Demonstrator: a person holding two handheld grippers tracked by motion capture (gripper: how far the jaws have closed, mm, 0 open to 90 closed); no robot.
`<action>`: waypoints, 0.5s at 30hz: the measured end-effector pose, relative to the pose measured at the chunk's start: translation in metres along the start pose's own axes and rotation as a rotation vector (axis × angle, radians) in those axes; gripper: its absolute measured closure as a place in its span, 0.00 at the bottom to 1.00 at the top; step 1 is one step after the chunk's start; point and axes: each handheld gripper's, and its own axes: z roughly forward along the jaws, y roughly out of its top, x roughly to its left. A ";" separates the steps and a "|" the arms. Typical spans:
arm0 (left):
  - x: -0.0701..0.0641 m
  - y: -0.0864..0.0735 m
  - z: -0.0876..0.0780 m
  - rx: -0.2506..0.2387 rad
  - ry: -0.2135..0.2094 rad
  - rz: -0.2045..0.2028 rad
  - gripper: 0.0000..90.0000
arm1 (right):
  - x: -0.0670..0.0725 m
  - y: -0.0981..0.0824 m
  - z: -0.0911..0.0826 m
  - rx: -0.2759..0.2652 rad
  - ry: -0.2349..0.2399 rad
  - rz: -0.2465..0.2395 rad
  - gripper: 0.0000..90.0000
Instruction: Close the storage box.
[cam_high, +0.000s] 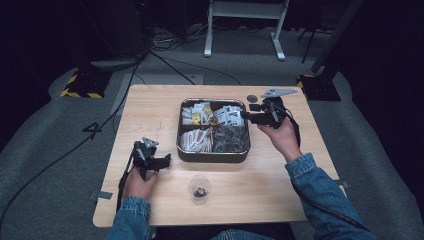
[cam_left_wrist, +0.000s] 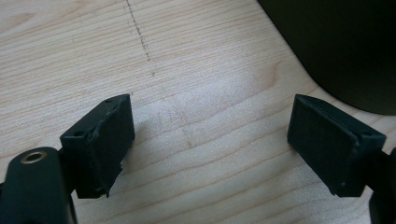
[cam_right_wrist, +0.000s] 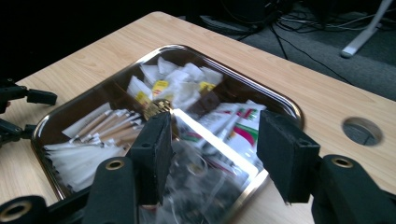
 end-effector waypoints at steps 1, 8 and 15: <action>0.000 0.000 0.000 0.000 0.001 0.000 0.17 | -0.003 -0.002 -0.004 0.000 -0.003 0.006 0.50; 0.000 0.000 0.000 0.000 0.000 0.000 0.17 | -0.023 -0.029 -0.032 -0.030 0.008 0.090 0.50; 0.000 0.000 0.000 0.000 0.000 0.000 0.17 | -0.039 -0.055 -0.050 -0.024 -0.046 0.101 0.49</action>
